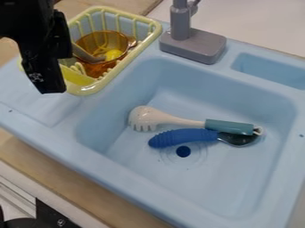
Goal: Put the blue spoon on the upper right side of the sink.
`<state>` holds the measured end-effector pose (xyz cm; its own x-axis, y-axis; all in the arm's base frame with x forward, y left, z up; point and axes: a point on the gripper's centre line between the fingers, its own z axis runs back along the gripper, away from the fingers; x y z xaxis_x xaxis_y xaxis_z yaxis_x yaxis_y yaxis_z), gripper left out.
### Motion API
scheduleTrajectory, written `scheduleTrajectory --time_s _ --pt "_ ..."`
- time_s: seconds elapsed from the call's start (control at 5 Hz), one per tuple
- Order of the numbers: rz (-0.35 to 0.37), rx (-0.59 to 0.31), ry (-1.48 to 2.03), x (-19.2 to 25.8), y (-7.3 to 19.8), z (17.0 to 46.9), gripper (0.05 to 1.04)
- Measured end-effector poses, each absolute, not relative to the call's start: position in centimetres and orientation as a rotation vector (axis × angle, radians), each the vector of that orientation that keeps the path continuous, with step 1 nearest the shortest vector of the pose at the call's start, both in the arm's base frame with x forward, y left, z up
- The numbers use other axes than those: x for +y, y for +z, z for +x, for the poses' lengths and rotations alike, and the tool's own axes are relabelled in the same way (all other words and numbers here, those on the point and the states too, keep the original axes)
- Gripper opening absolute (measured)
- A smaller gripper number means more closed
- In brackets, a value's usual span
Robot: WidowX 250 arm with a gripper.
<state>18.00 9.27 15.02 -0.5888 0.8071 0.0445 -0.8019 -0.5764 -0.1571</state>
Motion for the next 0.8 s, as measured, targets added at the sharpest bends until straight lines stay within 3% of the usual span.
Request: scheduleTrajectory --time_s 0.2,0.8 --pt "-0.03 -0.181 2.195 9.1 14.7 17.7 0.999" --pt "-0.117 -0.167 2.23 4.6 15.9 18.3 0.999"
